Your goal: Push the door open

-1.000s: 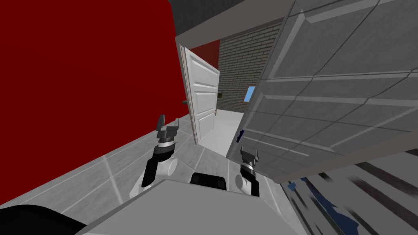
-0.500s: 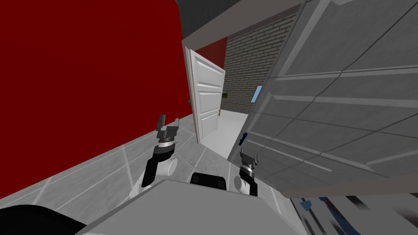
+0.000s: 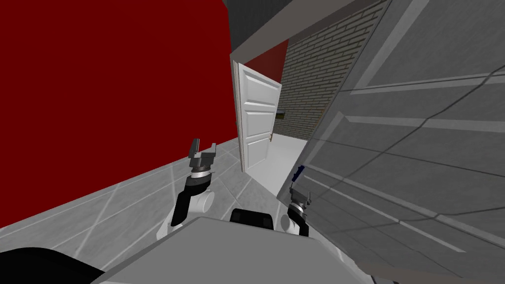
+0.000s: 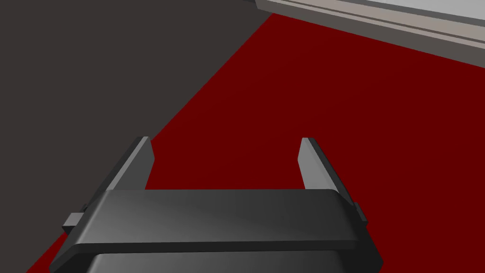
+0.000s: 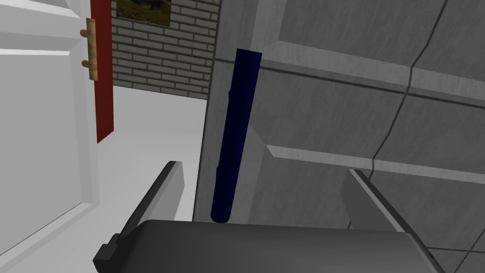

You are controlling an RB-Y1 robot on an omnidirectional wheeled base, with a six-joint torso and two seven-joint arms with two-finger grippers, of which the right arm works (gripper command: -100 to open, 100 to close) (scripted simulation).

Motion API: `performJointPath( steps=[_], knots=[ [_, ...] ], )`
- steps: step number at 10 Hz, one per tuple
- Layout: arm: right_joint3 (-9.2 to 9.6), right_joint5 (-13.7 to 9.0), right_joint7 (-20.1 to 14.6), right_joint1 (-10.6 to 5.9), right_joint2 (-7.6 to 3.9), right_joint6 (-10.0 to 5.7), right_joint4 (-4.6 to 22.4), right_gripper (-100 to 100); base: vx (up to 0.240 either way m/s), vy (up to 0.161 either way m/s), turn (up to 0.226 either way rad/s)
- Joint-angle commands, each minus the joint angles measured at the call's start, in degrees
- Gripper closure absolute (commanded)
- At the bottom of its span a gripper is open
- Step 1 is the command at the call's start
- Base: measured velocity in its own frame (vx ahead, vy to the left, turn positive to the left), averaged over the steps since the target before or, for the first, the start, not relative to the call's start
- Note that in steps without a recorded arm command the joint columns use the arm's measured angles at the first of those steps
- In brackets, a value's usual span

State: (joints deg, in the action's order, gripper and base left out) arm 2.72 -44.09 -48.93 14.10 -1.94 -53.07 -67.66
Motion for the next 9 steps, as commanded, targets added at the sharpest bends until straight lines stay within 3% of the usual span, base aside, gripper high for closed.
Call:
performJointPath(
  steps=[1, 7, 8, 9],
  knots=[
    [0.06, -1.2, -1.1, -0.33, 0.43, -0.48, 1.6, -100, -0.006, -0.138, 0.212],
    [0.39, -5.8, -5.4, -1.48, 2.89, -2.56, 7.9, -100, -0.014, -0.107, 0.247],
    [0.29, -5.4, -4.8, -1.58, 2.62, -2.24, 7.3, -100, -0.020, -0.057, 0.022],
    [0.12, -5.6, -5.3, -1.69, 1.07, -2.36, 7.8, -100, 0.073, -0.072, 0.010]
  ],
)
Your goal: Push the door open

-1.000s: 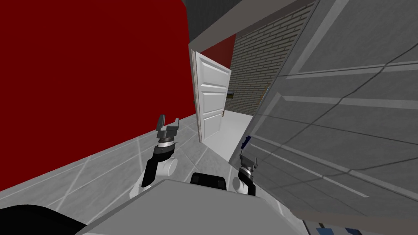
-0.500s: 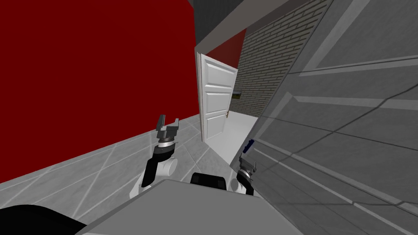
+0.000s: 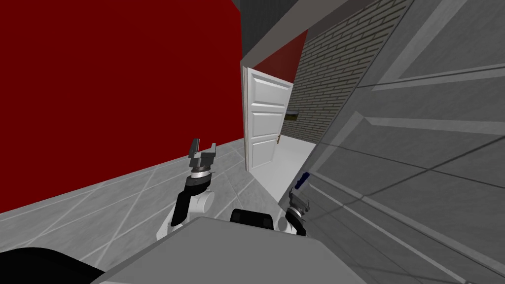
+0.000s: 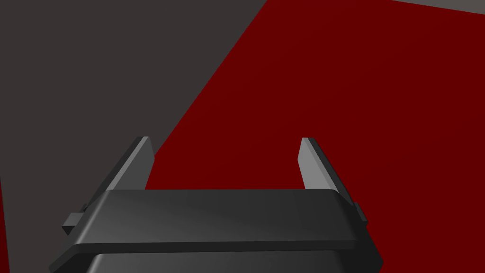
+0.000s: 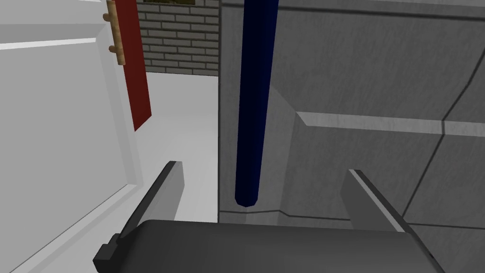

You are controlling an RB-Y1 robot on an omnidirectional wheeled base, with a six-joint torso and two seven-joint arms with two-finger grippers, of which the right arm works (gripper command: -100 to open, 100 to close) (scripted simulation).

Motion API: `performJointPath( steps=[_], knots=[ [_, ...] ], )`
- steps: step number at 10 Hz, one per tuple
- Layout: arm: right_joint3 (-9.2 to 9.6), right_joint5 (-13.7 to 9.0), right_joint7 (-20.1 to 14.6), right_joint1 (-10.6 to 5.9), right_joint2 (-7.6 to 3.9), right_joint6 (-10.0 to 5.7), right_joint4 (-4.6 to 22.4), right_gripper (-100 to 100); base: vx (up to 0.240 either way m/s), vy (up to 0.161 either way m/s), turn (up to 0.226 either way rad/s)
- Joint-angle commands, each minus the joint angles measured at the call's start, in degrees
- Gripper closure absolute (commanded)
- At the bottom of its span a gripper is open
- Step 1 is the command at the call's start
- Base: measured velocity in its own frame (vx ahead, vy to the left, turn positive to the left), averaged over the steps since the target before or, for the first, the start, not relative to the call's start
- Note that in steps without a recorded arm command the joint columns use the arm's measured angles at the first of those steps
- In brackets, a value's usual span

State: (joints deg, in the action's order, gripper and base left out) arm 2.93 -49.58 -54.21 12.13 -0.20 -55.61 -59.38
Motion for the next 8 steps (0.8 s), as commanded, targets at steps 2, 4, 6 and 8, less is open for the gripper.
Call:
performJointPath(
  steps=[2, 4, 6, 8],
  knots=[
    [-0.25, -0.2, -0.4, 0.20, -1.67, 0.07, -0.1, -100, 0.137, -0.104, 0.030],
    [-0.44, -0.3, -0.8, 0.12, -2.06, -0.05, 0.3, -100, 0.159, -0.126, 0.018],
    [-0.62, -0.4, -1.2, 0.03, -1.71, -0.16, 0.7, -100, 0.143, -0.130, 0.021],
    [-0.80, -0.6, -1.6, -0.05, -0.48, -0.28, 1.1, -100, 0.151, -0.138, 0.025]
  ],
)
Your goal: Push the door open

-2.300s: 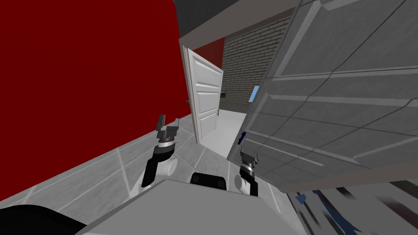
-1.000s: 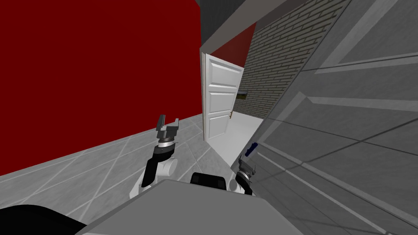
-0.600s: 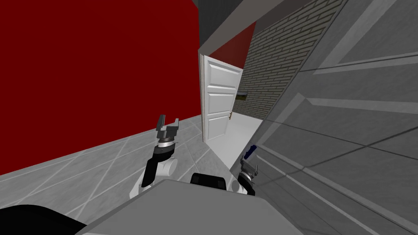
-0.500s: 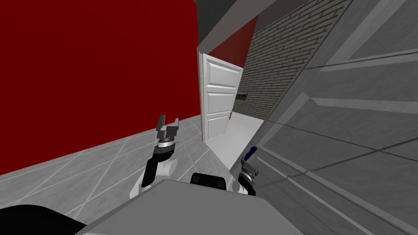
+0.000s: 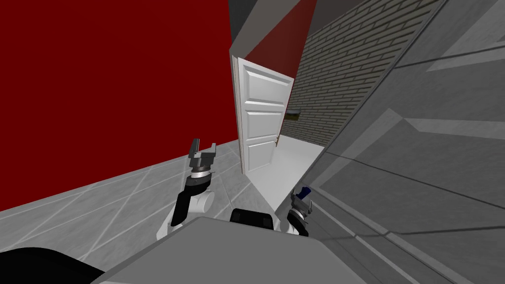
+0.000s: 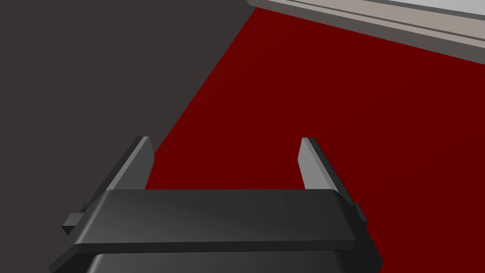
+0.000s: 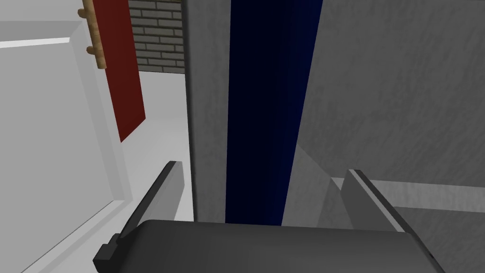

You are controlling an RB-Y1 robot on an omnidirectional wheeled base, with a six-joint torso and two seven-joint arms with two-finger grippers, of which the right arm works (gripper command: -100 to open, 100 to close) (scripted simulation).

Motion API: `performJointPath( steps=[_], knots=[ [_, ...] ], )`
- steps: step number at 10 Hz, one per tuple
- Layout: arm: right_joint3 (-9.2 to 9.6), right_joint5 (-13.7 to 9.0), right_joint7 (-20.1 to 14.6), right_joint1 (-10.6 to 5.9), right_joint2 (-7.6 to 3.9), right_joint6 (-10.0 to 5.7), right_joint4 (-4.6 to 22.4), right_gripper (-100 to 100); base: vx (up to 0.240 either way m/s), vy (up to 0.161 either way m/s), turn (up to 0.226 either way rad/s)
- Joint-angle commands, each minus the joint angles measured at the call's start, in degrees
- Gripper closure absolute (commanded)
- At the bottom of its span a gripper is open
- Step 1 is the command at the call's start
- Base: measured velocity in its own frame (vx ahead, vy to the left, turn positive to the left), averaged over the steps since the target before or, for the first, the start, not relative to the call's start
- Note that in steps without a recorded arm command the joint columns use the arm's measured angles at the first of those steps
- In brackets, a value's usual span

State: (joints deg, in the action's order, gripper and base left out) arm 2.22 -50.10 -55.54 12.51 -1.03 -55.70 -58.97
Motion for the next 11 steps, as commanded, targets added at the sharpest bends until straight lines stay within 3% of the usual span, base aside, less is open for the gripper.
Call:
performJointPath(
  steps=[1, 2, 7, 11],
  knots=[
    [0.00, 0.0, 0.0, 0.00, 0.00, 0.00, 0.0, -100, 0.066, -0.063, 0.012],
    [0.00, 0.0, 0.0, 0.00, 0.00, 0.00, 0.0, 100, -0.014, 0.010, -0.016],
    [0.00, 0.0, 0.0, 0.00, 0.00, 0.00, 0.0, 100, -0.008, 0.011, 0.003],
    [-1.64, -1.3, 0.3, -0.02, -0.76, -0.18, 0.0, 100, 0.160, -0.044, -0.041]
  ],
)
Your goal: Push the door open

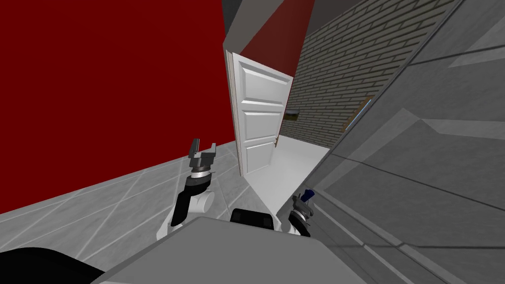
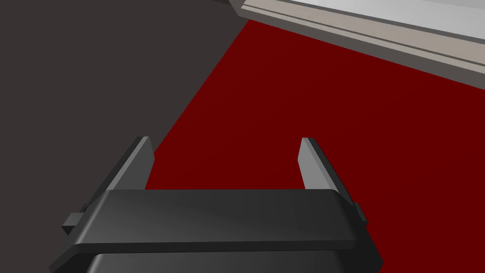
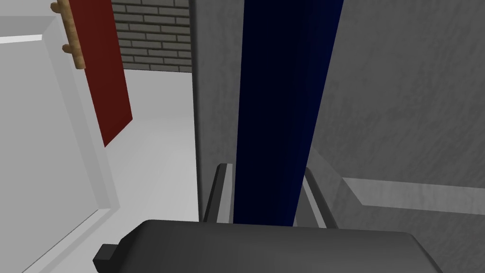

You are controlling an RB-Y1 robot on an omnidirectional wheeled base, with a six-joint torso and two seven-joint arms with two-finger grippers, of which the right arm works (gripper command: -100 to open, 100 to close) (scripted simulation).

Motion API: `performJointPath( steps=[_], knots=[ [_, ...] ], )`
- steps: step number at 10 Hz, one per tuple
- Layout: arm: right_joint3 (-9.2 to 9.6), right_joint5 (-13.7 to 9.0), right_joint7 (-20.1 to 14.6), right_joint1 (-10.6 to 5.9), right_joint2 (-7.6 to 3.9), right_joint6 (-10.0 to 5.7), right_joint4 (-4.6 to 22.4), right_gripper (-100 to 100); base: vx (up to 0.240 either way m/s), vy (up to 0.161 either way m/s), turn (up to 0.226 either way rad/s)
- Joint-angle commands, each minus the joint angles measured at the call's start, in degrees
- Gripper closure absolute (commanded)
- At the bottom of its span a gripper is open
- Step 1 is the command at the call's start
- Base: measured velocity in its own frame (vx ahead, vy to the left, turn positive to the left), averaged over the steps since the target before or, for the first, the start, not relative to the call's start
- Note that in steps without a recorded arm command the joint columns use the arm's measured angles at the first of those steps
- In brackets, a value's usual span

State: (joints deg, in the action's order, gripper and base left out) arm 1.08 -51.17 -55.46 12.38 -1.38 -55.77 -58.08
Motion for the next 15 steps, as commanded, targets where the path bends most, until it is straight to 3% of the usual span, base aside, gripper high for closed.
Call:
performJointPath(
  steps=[1, 7, 15],
  knots=[
    [-1.08, -0.6, 0.4, 0.13, -0.62, -0.23, -0.9, 100, 0.202, -0.099, -0.042],
    [-5.59, -4.0, 1.4, 0.30, -1.26, -1.14, -1.0, 100, 0.205, -0.109, -0.059],
    [-10.17, -7.5, 2.5, 0.48, -0.52, -2.07, -1.1, 100, 0.168, -0.076, -0.060]
  ],
)
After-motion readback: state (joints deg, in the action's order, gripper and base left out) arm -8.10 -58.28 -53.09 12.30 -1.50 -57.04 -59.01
